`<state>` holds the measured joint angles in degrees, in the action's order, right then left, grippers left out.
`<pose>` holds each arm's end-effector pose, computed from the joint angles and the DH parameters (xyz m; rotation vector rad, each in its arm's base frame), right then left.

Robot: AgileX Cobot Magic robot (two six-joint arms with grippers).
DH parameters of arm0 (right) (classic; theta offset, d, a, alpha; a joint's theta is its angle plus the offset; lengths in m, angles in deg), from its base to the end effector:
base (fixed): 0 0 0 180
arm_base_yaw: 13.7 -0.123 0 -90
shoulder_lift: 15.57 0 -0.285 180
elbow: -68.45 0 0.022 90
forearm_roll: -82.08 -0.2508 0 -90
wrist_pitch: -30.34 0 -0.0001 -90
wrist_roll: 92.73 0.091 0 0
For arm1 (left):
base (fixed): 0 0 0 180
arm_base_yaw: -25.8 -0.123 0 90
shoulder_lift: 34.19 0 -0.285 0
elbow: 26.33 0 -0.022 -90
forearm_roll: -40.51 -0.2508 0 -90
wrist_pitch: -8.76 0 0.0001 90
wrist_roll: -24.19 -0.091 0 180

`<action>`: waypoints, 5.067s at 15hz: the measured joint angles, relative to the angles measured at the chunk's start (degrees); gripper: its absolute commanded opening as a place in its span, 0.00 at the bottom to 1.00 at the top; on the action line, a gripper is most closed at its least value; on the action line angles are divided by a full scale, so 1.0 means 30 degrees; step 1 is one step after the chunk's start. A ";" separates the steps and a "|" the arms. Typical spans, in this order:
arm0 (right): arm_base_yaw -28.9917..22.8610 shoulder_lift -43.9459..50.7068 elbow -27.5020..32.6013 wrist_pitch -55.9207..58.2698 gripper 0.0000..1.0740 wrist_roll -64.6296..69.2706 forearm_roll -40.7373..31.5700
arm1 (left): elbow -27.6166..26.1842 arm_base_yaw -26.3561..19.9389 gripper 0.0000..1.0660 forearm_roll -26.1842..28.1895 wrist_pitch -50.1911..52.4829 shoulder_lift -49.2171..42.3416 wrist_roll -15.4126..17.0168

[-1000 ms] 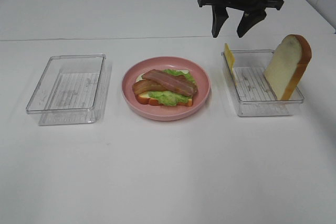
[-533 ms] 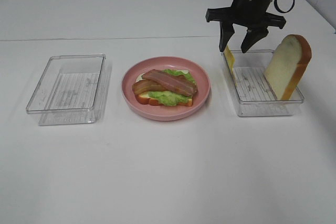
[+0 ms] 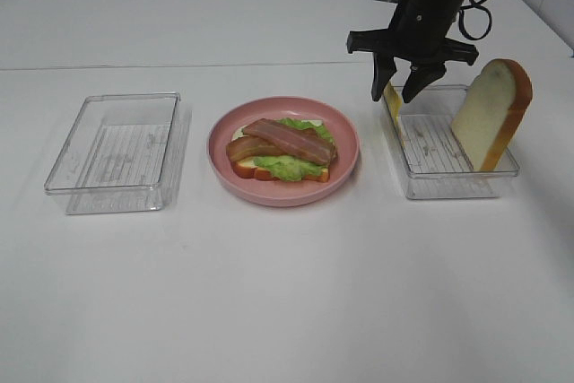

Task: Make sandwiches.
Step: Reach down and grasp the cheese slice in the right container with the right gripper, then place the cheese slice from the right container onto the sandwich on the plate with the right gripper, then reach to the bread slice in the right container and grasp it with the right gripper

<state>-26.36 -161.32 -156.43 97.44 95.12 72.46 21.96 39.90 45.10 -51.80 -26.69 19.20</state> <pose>0.4898 0.1244 0.1698 -0.0513 2.9497 0.2903 -0.0075 -0.0047 0.2791 0.3412 2.0048 -0.1958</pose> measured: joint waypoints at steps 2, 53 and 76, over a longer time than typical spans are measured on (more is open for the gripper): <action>0.0000 -0.0153 0.0000 -0.0038 0.28 0.0000 0.0000 | 0.0000 0.0000 0.70 0.0000 0.0000 0.0000 0.0000; -0.3533 -0.0859 -0.0153 -0.0172 0.69 0.0458 -0.3877 | 0.0000 0.0000 0.70 0.0000 0.0000 0.0000 0.0000; 0.4947 0.7754 0.4947 0.0955 0.69 -0.2120 -0.0649 | 0.0000 0.0000 0.70 0.0000 0.0000 0.0000 0.0000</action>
<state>-11.52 -138.06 -141.59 100.30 88.76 70.51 21.96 39.90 45.10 -51.80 -26.69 19.20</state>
